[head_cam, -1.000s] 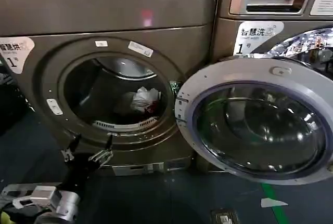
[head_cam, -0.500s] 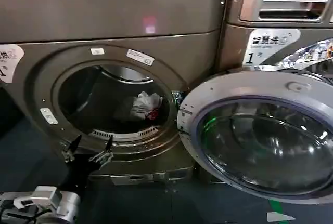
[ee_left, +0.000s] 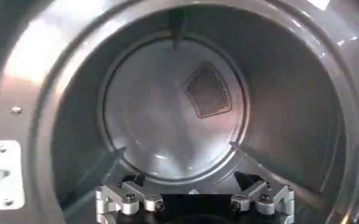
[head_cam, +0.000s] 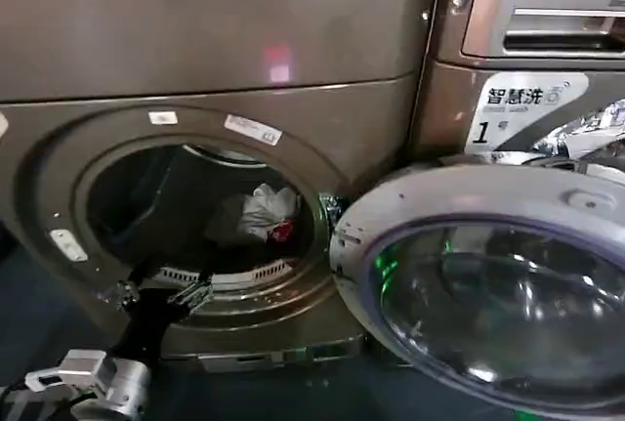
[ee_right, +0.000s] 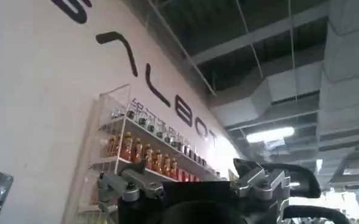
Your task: Grasp the clothes from the dryer.
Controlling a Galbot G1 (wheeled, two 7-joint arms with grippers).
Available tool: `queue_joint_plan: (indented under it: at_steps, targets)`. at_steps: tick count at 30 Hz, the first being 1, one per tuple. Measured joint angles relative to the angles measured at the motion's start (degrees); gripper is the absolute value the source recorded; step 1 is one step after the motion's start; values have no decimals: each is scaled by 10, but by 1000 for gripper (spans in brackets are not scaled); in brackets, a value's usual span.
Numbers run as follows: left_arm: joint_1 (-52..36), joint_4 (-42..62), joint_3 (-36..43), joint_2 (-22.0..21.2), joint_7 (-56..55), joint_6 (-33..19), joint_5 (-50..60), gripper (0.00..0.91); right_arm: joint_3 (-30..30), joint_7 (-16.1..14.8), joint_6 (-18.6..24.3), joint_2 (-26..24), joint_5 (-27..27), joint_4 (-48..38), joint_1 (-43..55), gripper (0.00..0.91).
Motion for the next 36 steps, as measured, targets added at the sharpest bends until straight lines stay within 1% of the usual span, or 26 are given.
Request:
queue_joint_plan:
  at_steps: [10, 16, 20, 27, 36]
  targets:
    - [-4, 4, 2, 2, 0, -4, 0, 907, 6, 4, -2, 3, -5, 10, -5, 907]
    - [-16, 20, 3, 10, -1, -14, -2, 907, 15, -1, -16, 7, -23, 21, -11, 907]
    - [-36, 40, 7, 19, 0, -22, -4, 907, 23, 4, -26, 5, -31, 26, -16, 907]
    - [-118, 123, 18, 26, 0, -38, -11, 907, 39, 8, -32, 6, -36, 25, -28, 907]
    - [-273, 299, 40, 34, -7, -63, -9, 907, 51, 9, -36, 10, -38, 25, -34, 907]
